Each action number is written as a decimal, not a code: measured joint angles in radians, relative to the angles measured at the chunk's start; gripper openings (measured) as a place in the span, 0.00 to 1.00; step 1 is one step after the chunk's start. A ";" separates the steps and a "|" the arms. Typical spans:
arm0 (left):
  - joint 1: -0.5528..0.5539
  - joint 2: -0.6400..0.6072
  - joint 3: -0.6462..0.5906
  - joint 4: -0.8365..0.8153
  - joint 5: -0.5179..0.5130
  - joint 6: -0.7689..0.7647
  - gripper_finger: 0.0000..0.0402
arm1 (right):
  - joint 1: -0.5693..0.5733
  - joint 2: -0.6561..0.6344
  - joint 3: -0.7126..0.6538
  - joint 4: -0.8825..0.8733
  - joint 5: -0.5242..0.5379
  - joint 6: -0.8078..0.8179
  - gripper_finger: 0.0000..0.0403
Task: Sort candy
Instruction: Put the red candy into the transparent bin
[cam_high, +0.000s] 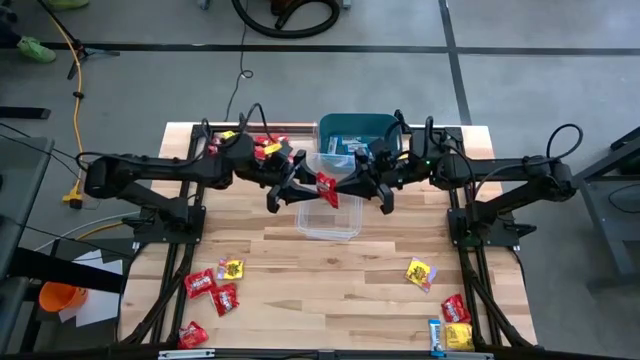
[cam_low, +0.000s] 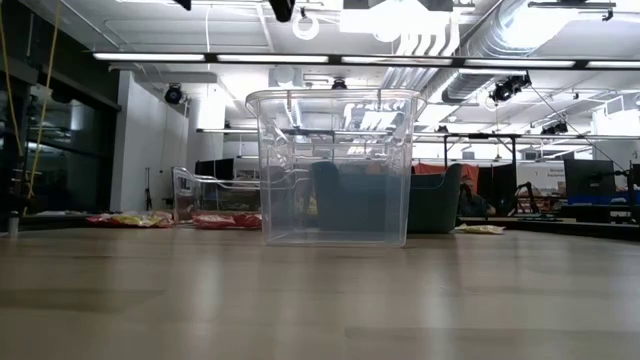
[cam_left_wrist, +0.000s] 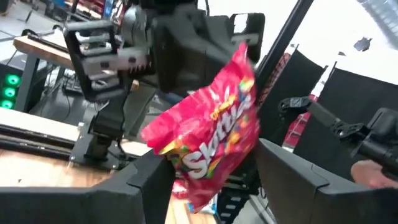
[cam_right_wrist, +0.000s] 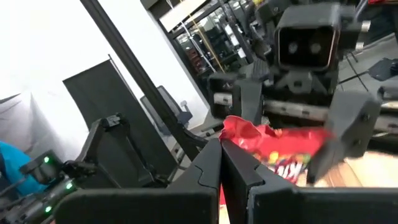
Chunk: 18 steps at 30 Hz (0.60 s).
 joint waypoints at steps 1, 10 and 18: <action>0.000 0.009 0.000 0.003 0.000 0.010 0.48 | 0.000 0.000 0.000 0.000 0.002 0.001 0.00; 0.019 0.033 0.000 0.003 0.002 0.065 0.04 | 0.000 0.000 0.000 -0.009 0.003 -0.004 0.00; 0.104 -0.041 0.000 -0.162 0.034 0.087 0.02 | -0.031 -0.060 -0.001 -0.081 0.076 0.068 0.10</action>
